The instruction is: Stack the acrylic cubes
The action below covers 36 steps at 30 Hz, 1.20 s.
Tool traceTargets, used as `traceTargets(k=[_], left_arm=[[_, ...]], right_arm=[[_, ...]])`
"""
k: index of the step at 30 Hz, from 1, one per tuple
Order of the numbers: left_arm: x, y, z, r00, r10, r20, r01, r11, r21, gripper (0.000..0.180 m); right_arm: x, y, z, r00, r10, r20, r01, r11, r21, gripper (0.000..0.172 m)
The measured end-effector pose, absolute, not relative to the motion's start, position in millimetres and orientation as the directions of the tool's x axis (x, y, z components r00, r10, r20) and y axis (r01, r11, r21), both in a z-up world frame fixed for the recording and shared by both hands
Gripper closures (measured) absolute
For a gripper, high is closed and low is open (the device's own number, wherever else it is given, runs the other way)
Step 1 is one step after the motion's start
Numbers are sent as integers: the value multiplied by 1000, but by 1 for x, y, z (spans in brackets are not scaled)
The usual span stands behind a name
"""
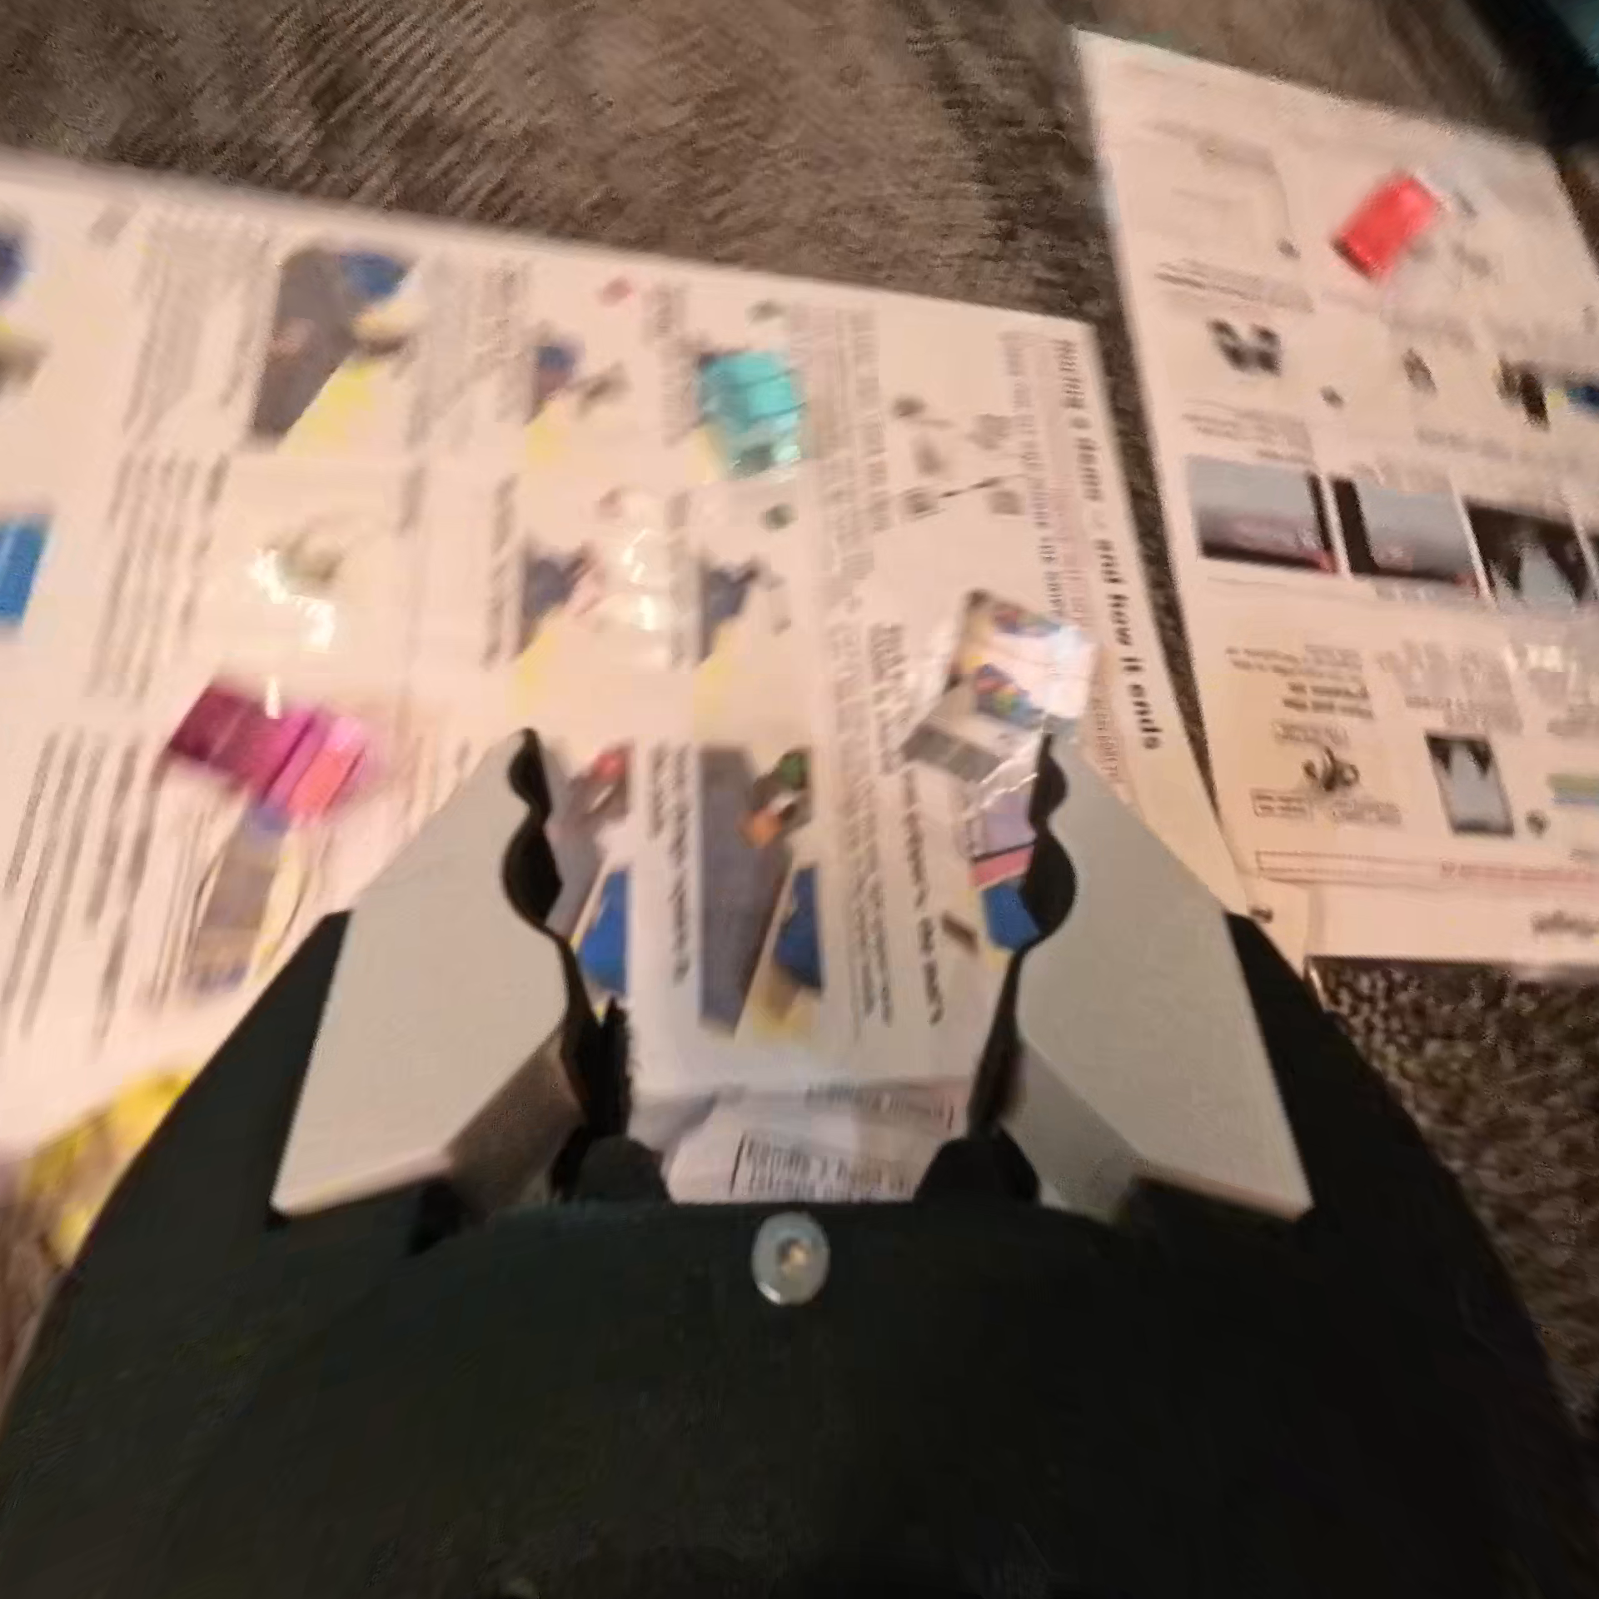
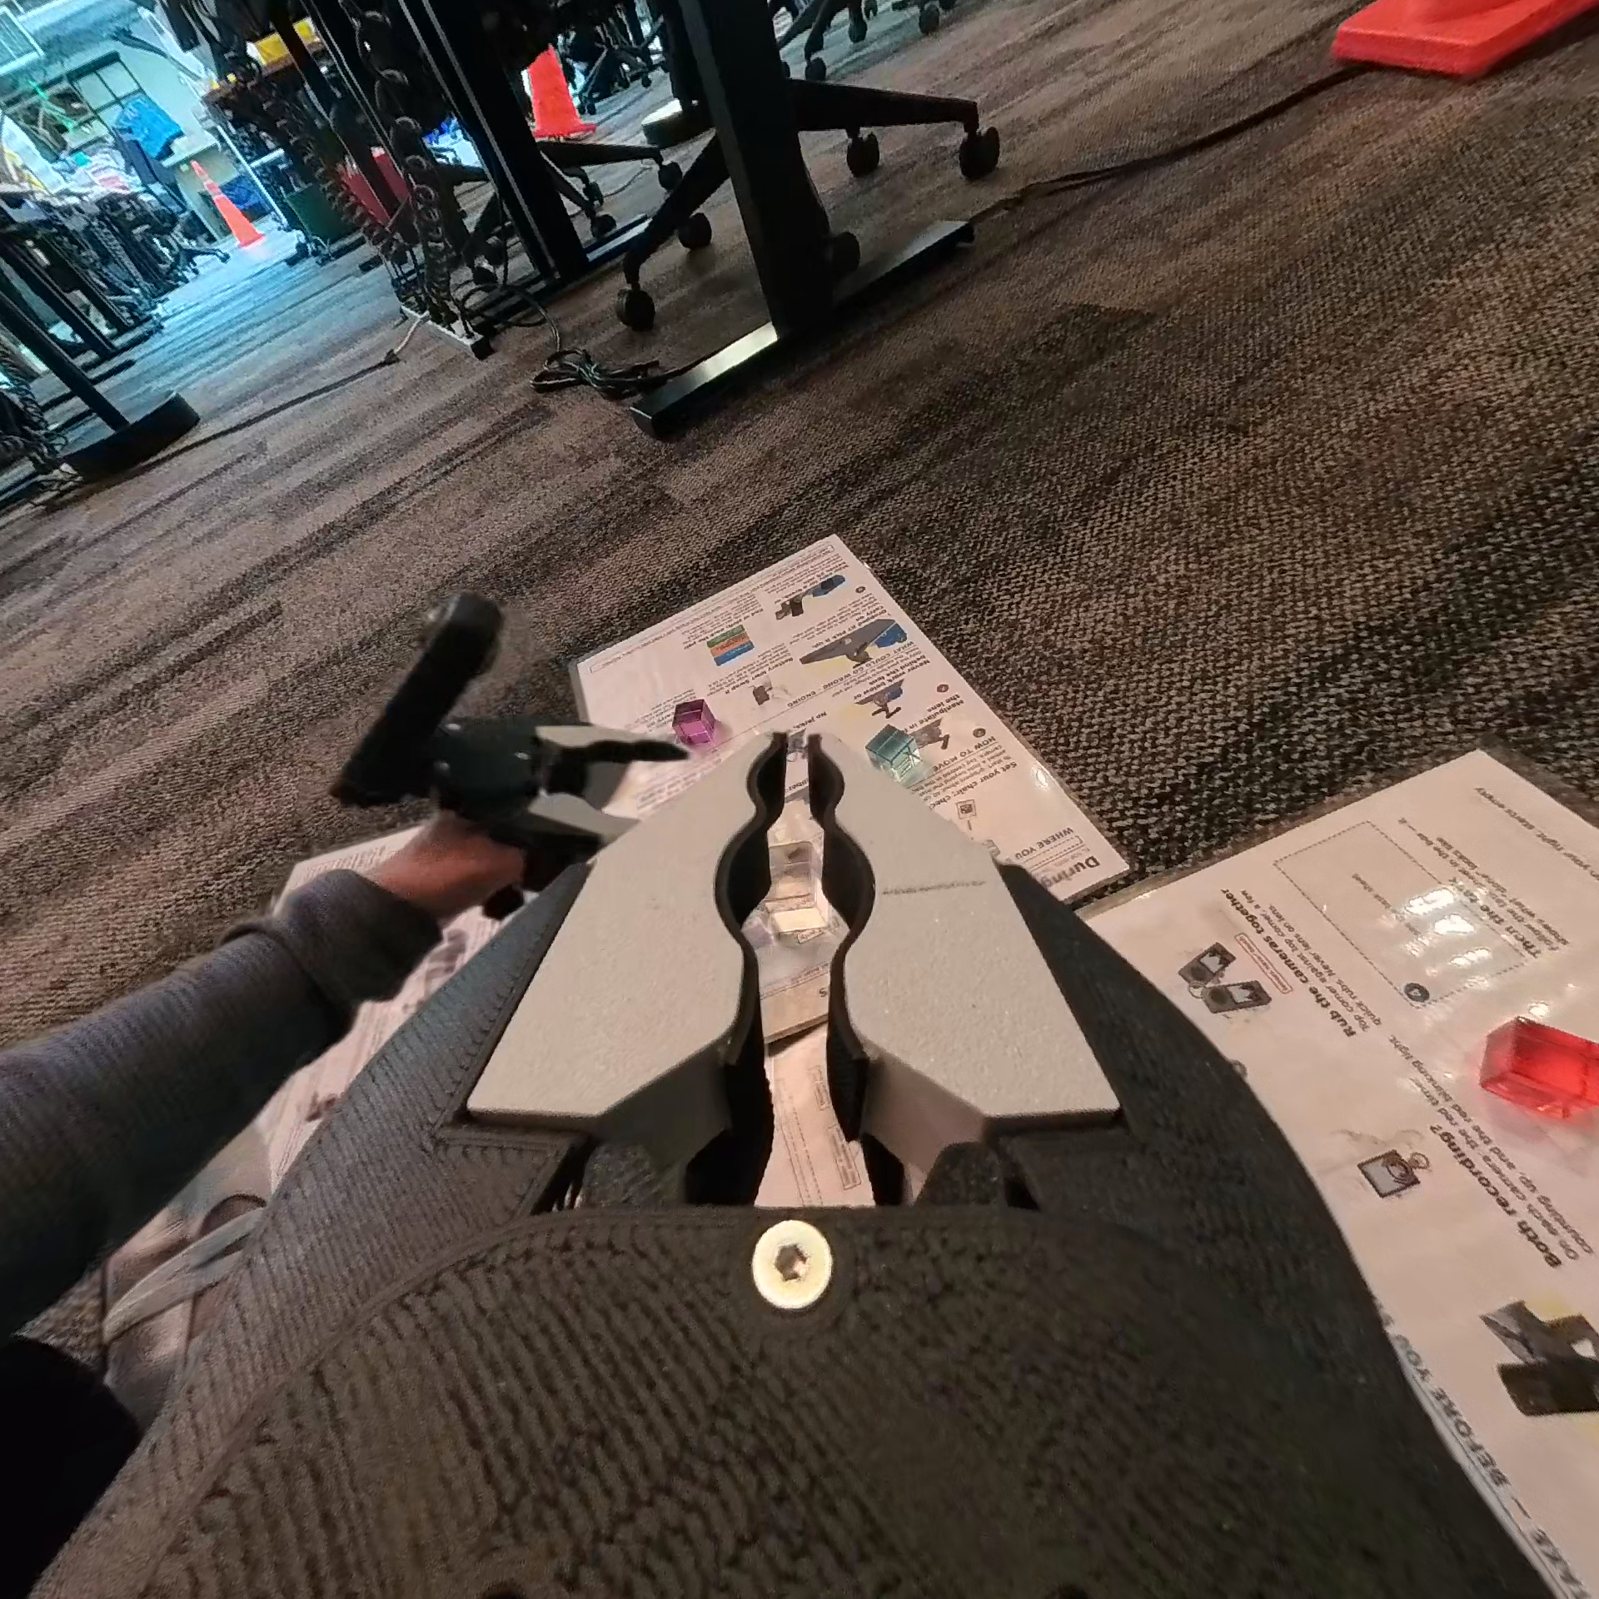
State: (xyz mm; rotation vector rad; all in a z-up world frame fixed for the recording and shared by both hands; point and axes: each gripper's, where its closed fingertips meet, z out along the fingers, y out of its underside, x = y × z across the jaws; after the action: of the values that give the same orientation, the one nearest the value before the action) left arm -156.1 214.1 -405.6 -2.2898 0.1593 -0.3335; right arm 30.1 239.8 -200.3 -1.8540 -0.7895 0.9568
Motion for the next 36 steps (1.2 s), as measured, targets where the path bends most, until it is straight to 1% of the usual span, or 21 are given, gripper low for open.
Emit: traceTargets(k=[1, 2, 3, 4, 6, 7, 8, 10, 12, 14, 16, 17, 23, 26, 29, 31, 32, 33, 35, 36], left_arm=[[-176, 203, -410, 961, -113, 254, 103, -705, -702, 60], [-196, 190, -415, 958, -4, 288, 199, -713, -672, 56], [-219, 176, -420, 952, 111, 284, 278, -697, -661, 59], [-243, 163, -422, 939, 223, 263, 344, -657, -671, 73], [-297, 127, -425, 827, 528, 192, 498, -529, -688, 91], [-313, 113, -423, 765, 611, 203, 546, -449, -707, 91], [-324, 102, -421, 710, 669, 220, 579, -375, -724, 94], [-338, 80, -429, 624, 756, 196, 614, -321, -721, 92], [-345, 64, -437, 572, 808, 140, 618, -313, -721, 94], [-350, 54, -441, 541, 834, 103, 613, -308, -728, 102], [-356, 40, -443, 500, 866, 24, 590, -320, -741, 103], [-356, 34, -443, 486, 874, -4, 573, -322, -753, 105], [-351, 39, -450, 536, 844, 5, 555, -348, -755, 124], [-349, 39, -450, 545, 838, 9, 551, -351, -757, 150], [-346, 44, -449, 552, 833, 37, 565, -342, -751, 151], [-339, 64, -437, 612, 787, 74, 530, -339, -777, 151], [-331, 84, -423, 677, 729, 104, 481, -331, -812, 151], [-316, 110, -407, 762, 633, 133, 420, -329, -846, 151], [-271, 158, -384, 912, 387, 137, 293, -378, -878, 152], [-241, 179, -376, 963, 231, 141, 228, -414, -881, 151]], right_arm=[[30, 240, -201, 499, 813, -300, 135, -415, -900, 169], [29, 239, -201, 497, 813, -303, 135, -418, -899, 169], [29, 239, -202, 496, 813, -304, 135, -418, -898, 169], [28, 240, -202, 495, 814, -304, 137, -419, -898, 169], [27, 239, -203, 493, 814, -306, 139, -421, -896, 169], [27, 239, -204, 492, 815, -307, 141, -422, -895, 169], [27, 239, -205, 492, 815, -308, 143, -425, -894, 169], [26, 239, -207, 490, 814, -311, 146, -429, -891, 169], [26, 239, -207, 491, 813, -314, 147, -432, -890, 169], [25, 240, -208, 491, 811, -318, 147, -437, -887, 169], [24, 239, -209, 486, 812, -324, 149, -443, -884, 169], [24, 238, -210, 483, 812, -328, 151, -446, -882, 169], [20, 236, -213, 471, 813, -343, 158, -460, -873, 169], [20, 235, -215, 464, 810, -358, 157, -474, -867, 169], [18, 235, -215, 458, 807, -372, 153, -484, -861, 169], [19, 235, -216, 460, 806, -372, 156, -485, -860, 169], [19, 235, -216, 461, 806, -372, 156, -486, -860, 169], [19, 235, -217, 461, 804, -375, 155, -489, -859, 169], [19, 236, -216, 460, 801, -383, 149, -495, -856, 169], [19, 236, -216, 460, 799, -387, 146, -498, -855, 169]])
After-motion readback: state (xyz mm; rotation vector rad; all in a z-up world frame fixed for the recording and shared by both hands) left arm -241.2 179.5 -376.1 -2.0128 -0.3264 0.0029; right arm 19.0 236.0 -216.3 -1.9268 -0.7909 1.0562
